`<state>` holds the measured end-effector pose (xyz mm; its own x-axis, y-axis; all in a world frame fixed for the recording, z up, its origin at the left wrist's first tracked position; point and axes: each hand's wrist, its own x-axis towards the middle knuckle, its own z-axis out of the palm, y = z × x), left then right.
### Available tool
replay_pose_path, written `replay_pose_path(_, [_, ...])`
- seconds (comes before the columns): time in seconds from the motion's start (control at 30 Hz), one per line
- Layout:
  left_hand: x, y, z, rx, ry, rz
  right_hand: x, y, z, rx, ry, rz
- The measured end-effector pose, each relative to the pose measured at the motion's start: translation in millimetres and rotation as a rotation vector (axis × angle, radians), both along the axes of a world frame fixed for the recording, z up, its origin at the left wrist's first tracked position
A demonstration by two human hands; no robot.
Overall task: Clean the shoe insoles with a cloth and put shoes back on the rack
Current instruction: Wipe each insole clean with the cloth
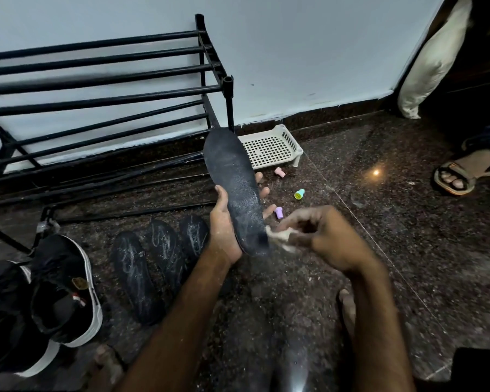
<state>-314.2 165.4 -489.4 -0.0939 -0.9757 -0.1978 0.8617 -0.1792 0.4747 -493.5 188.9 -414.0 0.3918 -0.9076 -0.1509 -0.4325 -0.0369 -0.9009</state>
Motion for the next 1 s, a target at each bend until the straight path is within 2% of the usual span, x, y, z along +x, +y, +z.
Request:
replay_pose_path(0.07, [-4.6, 1.7, 2.4, -0.007, 0.026, -0.06, 2.7, -7.4, 2.9, -0.162, -0.056, -0.168])
replay_pose_path(0.17, [-11.1, 1.8, 8.2, 0.012, 0.023, -0.088, 30.9, -13.5, -7.7, -0.325, 0.065, -0.204])
replay_pose_path(0.23, [-14.0, -0.1, 12.4, 0.049, -0.016, -0.068, 46.5, -7.0, -22.6, -0.316, 0.146, -0.125])
replay_pose_path(0.3, [-12.3, -1.3, 12.3, 0.054, -0.051, -0.011, 49.1, 0.9, -30.0, -0.235, 0.128, -0.08])
replay_pose_path(0.43, [-12.1, 1.2, 10.0, 0.076, 0.013, 0.058, 49.6, 4.1, -25.8, -0.075, 0.056, -0.023])
replay_pose_path(0.53, [-15.8, -0.1, 10.4, 0.056, 0.045, 0.06, 63.6, -1.6, -28.3, -0.181, 0.02, -0.222])
replay_pose_path(0.63, [-16.1, -3.0, 10.1, 0.024, 0.042, 0.086, 70.6, -4.4, -37.3, -0.34, 0.228, -0.344])
replay_pose_path(0.73, [-13.8, -3.5, 10.3, 0.022, 0.043, 0.13, 63.6, -1.5, -33.9, -0.186, 0.294, -0.297])
replay_pose_path(0.83, [-9.6, -2.7, 15.1, 0.023, 0.053, 0.187, 61.9, 1.5, -22.1, -0.129, 0.233, -0.162])
replay_pose_path(0.93, [-9.4, -2.1, 25.2, 0.036, 0.011, 0.17, 72.4, -3.5, -19.7, -0.161, 0.063, -0.243])
replay_pose_path(1.0, [-11.5, -2.1, 27.5, 0.062, -0.019, 0.159, 77.5, -7.8, -26.2, -0.244, 0.116, -0.337])
